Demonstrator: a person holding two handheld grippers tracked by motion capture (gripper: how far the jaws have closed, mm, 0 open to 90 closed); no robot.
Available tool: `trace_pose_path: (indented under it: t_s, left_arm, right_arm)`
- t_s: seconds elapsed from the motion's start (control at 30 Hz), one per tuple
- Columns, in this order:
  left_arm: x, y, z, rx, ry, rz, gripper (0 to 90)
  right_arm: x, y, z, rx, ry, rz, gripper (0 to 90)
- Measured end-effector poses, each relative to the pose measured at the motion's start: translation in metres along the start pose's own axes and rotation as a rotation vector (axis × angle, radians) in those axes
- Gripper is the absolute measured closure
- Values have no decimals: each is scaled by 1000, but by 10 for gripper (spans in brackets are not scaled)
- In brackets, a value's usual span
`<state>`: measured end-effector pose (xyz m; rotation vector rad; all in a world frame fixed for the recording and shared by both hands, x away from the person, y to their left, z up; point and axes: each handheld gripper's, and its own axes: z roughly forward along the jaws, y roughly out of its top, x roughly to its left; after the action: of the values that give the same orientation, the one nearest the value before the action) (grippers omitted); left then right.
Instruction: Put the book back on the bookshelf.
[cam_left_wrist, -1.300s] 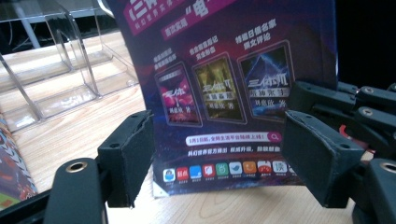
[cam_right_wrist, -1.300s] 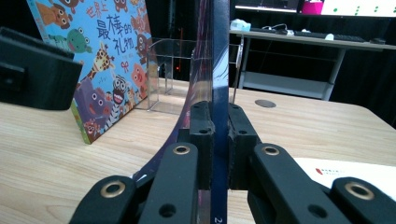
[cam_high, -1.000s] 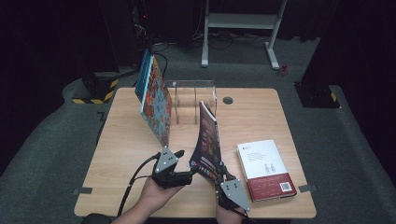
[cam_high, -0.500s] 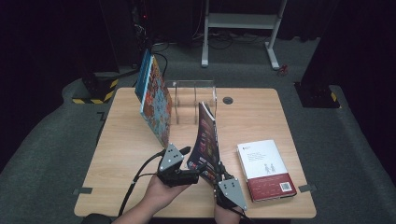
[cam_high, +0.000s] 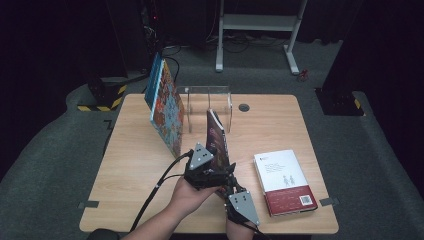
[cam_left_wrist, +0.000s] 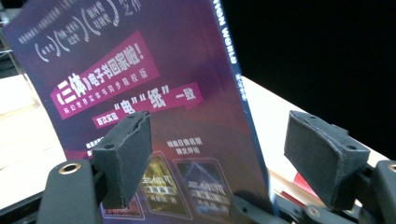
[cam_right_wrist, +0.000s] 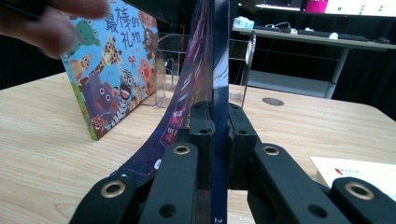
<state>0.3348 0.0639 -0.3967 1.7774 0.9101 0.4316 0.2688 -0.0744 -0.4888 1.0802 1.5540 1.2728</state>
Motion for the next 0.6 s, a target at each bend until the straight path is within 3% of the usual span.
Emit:
trace_pose_path:
  t_s: [0.33,0.6]
  left_arm:
    - [-9,1,10,9,74,-31,288]
    - [-5,-2,6,-26,128,-37,435]
  right_arm:
    - [5,0,-1,-11,5,-8,839]
    - [12,2,0,-10,3,-35,838]
